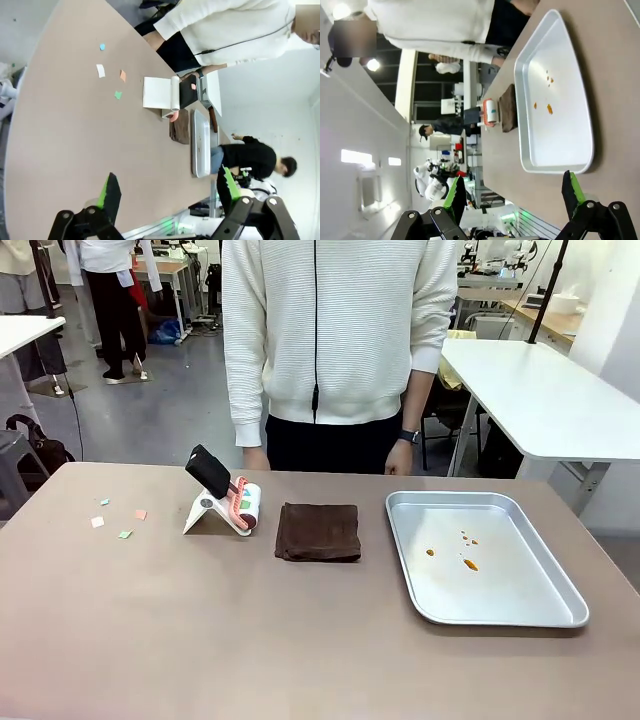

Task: Clean the surface of the table.
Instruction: Hold the Lint Roller with your left hand and the towel with your right hand.

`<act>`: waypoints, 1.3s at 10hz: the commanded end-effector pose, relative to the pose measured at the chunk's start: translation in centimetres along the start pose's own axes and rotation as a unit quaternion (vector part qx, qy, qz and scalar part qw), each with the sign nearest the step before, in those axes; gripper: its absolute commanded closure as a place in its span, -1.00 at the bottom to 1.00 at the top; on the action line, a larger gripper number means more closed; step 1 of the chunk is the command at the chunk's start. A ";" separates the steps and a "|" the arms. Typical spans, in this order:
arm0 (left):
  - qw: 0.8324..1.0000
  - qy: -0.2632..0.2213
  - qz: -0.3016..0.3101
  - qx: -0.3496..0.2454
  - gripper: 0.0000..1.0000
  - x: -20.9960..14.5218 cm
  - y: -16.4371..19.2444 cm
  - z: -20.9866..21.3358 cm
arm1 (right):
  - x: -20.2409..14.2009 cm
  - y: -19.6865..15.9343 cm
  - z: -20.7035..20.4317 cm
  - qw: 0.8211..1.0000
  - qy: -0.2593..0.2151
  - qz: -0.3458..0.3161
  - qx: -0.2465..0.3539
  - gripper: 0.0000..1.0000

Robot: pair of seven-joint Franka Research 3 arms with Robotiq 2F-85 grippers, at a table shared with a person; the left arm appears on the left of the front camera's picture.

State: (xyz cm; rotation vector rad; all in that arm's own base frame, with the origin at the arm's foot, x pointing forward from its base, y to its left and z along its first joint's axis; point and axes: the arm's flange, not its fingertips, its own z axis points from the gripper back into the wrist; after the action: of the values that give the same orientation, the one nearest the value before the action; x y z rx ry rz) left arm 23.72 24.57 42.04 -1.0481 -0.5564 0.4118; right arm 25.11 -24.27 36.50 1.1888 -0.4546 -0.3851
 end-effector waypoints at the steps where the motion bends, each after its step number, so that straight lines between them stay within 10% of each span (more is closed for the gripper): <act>1: 1.000 -0.018 0.006 0.007 -1.00 -8.2 -0.5 -7.4 | -4.6 0.3 -4.6 0.998 -0.049 0.019 -0.027 -1.00; 2: 1.000 0.000 0.000 0.000 -1.00 0.0 0.0 0.0 | 0.0 0.0 0.0 1.000 0.000 0.000 0.000 -1.00; 9: 1.000 0.000 0.013 0.007 -1.00 -0.1 0.0 0.0 | 0.0 -0.4 -0.2 1.000 -0.004 -0.007 -0.001 -1.00; 13: 0.999 -0.001 -0.015 0.031 -1.00 2.5 -4.6 -0.6 | -3.1 6.2 -3.2 0.990 -0.016 0.108 -0.087 -1.00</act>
State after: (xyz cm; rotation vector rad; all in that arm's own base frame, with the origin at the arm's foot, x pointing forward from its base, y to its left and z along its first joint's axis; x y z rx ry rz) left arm 25.05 24.30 44.58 -0.9998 -0.5475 0.4041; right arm 26.75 -23.24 39.87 1.0666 -0.5181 -0.2972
